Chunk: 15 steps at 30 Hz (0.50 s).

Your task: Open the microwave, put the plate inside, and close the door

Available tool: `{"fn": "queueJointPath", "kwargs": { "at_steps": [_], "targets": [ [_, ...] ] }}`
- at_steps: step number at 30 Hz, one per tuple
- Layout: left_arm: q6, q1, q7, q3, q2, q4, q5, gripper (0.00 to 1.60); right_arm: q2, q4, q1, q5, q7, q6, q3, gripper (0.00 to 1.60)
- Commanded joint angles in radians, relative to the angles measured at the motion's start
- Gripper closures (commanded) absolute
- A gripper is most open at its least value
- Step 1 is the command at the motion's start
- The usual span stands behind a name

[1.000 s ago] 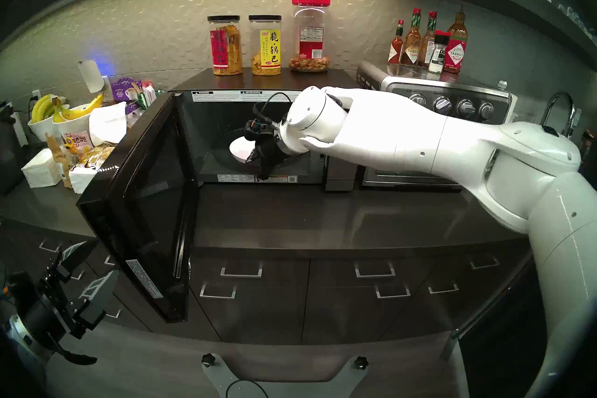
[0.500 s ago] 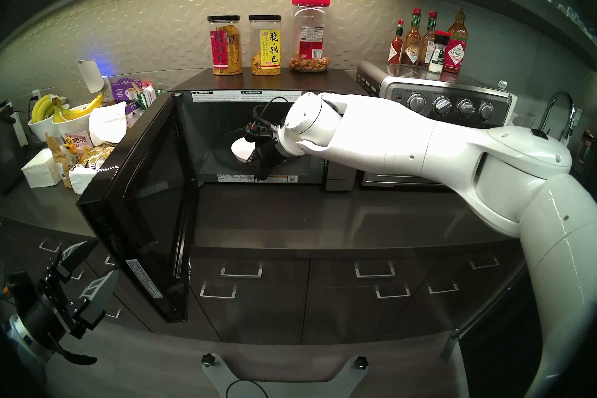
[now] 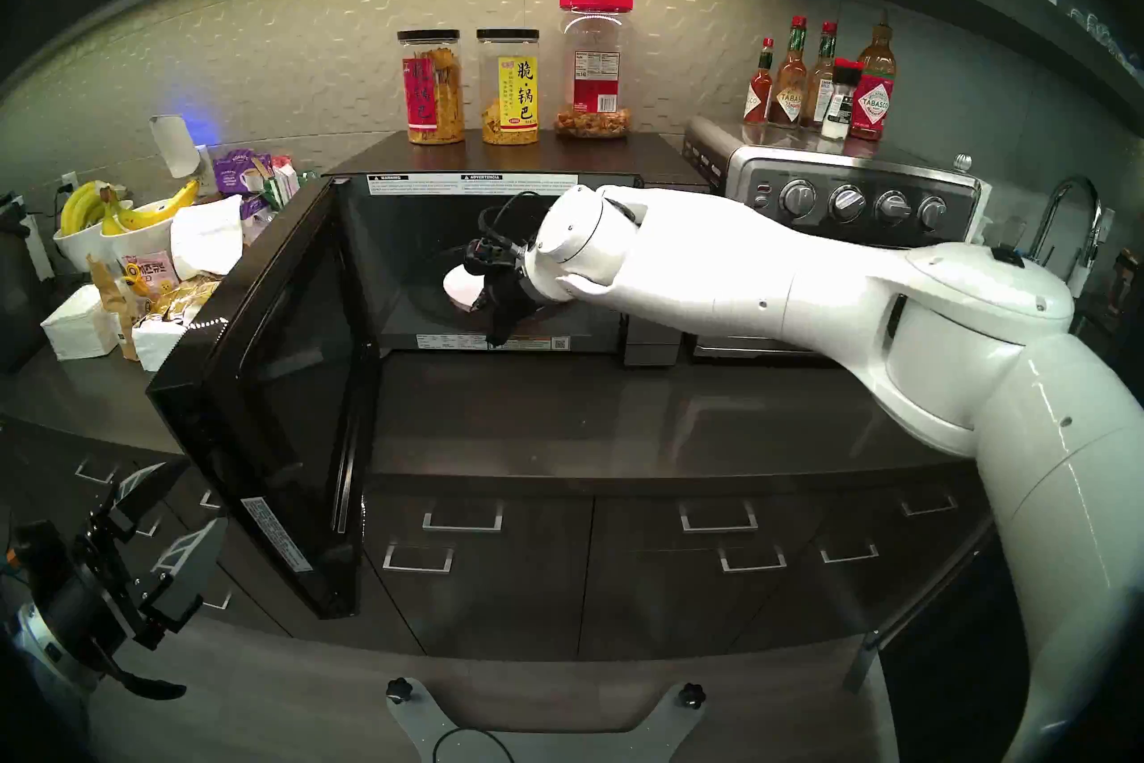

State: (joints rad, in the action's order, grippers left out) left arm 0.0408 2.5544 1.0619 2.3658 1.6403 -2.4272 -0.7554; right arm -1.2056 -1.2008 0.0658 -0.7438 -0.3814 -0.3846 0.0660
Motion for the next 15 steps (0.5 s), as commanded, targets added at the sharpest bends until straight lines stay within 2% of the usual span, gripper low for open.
{"fn": "queueJointPath", "kwargs": {
  "at_steps": [1,15],
  "targets": [
    [0.001,-0.002,-0.001,-0.002,0.0,-0.016,-0.002,0.0,-0.046,0.044,-0.008,0.007,0.007,0.014,-0.01,1.6],
    [0.002,-0.004,0.001,-0.001,0.002,-0.016,-0.001,0.0,-0.099,0.115,-0.001,0.025,0.001,0.022,-0.014,1.6]
  ]
}}
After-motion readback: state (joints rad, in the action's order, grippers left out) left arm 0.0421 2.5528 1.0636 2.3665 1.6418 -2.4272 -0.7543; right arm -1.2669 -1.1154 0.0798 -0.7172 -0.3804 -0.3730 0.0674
